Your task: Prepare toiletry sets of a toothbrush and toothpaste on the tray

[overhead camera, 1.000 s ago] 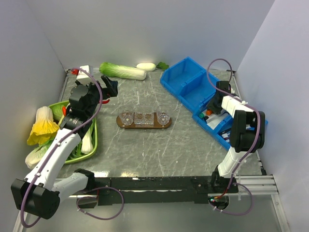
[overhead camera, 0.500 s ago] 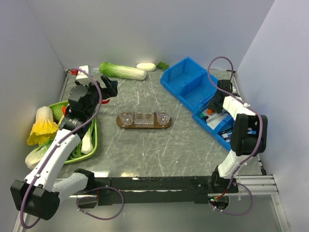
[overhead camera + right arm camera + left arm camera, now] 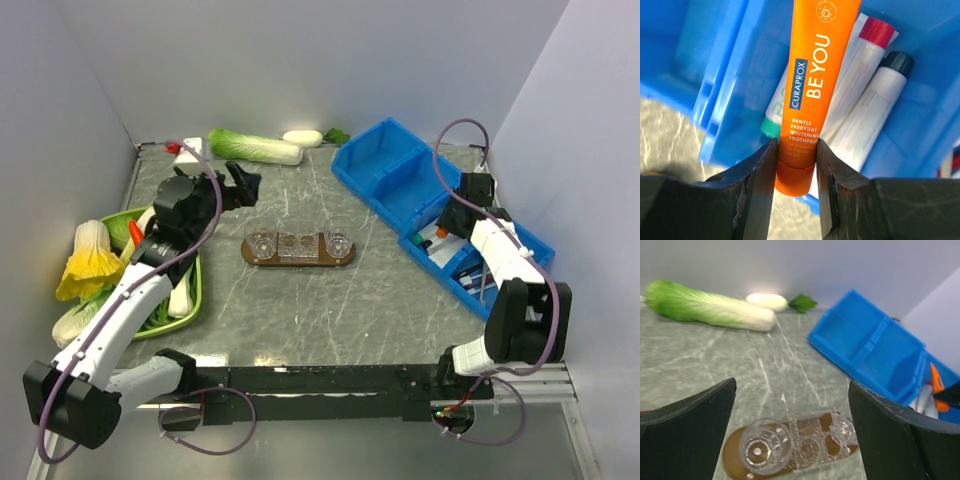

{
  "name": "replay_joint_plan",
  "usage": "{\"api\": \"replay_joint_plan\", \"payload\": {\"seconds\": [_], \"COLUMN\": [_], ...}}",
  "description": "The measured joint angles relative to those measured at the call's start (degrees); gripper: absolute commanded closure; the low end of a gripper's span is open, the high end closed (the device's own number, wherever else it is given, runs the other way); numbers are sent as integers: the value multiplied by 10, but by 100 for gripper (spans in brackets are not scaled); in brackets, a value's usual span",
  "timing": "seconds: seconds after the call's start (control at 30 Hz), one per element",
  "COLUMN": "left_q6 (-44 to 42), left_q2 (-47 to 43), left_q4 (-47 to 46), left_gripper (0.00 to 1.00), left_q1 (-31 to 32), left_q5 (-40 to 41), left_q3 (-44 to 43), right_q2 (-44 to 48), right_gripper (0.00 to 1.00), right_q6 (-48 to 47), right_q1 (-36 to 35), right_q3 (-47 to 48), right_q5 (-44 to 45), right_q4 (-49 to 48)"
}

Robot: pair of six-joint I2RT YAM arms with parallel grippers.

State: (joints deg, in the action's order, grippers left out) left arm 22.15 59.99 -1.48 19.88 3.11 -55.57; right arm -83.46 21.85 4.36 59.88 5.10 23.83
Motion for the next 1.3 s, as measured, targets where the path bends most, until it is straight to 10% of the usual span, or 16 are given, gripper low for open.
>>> {"api": "replay_joint_plan", "payload": {"seconds": [0.6, 1.3], "left_q6": [125, 243], "left_q2": [155, 308], "left_q4": [16, -8], "left_gripper": [4, 4], "left_q1": [113, 247], "left_q5": [-155, -127], "left_q3": [-110, -185], "right_q2": [256, 363], "right_gripper": [100, 100], "right_q6": [-95, -53], "right_q1": [-168, -358], "right_q3": [-84, -162], "right_q5": [-24, -55], "right_q4": [-1, -29]}}
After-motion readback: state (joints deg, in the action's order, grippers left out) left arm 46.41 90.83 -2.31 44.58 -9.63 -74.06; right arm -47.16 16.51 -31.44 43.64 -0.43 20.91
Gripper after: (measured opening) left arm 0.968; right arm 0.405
